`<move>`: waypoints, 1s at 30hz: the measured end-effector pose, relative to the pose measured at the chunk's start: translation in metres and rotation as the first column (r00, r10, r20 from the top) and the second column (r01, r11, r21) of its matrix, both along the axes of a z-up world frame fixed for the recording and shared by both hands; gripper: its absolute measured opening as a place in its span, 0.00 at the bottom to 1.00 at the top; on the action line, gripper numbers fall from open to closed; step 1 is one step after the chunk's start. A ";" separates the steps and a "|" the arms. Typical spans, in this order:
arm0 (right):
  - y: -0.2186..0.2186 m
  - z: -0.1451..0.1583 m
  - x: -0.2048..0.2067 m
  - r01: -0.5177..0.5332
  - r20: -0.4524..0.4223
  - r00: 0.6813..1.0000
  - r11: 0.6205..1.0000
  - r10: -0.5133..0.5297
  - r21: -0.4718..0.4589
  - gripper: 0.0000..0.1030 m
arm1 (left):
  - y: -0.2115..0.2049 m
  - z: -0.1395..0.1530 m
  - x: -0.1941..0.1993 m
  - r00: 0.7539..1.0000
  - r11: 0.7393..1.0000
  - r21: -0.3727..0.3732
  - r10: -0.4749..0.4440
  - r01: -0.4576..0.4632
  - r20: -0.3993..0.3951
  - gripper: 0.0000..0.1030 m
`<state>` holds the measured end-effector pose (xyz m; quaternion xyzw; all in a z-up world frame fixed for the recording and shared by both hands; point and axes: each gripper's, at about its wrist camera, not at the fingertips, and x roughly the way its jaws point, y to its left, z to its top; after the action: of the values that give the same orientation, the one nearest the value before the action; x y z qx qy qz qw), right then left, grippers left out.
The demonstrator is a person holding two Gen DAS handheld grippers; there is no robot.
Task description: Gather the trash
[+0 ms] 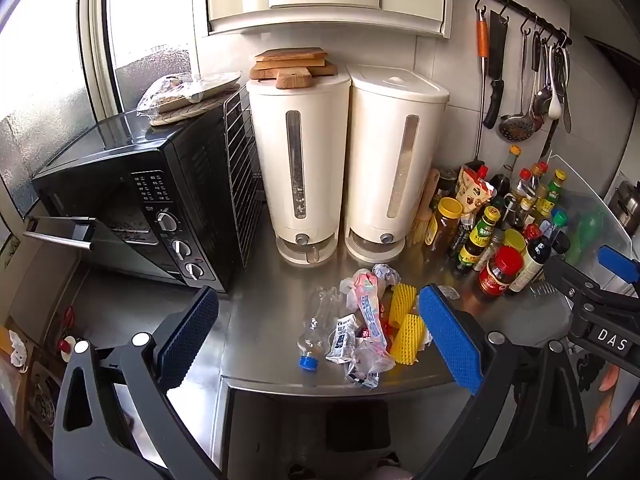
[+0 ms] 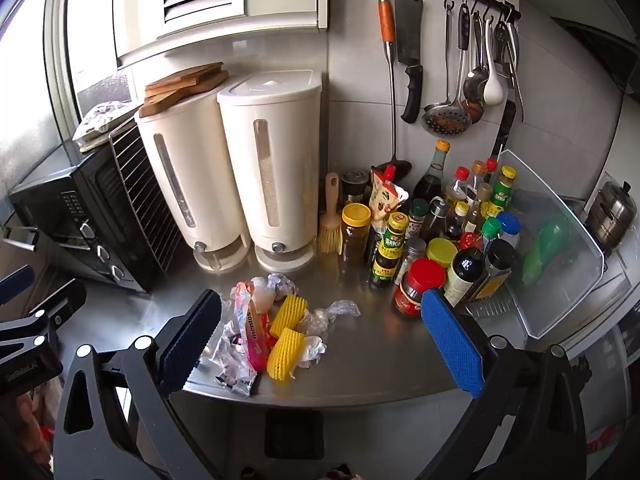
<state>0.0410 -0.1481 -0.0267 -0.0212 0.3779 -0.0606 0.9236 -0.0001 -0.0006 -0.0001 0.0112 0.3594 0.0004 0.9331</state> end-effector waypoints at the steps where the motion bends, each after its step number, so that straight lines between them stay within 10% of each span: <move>1: 0.000 0.000 0.000 0.000 -0.004 1.000 1.000 0.000 0.000 0.97 | 0.000 0.000 0.000 1.000 1.000 0.002 0.000 0.000 0.001 0.92; 30: 0.000 -0.004 0.008 0.003 -0.012 1.000 1.000 -0.003 -0.012 0.97 | 0.001 -0.006 0.015 1.000 1.000 0.001 0.003 -0.003 -0.002 0.92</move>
<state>0.0494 -0.1486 -0.0308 -0.0267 0.3832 -0.0641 0.9211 0.0150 0.0000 -0.0060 0.0114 0.3604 0.0020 0.9327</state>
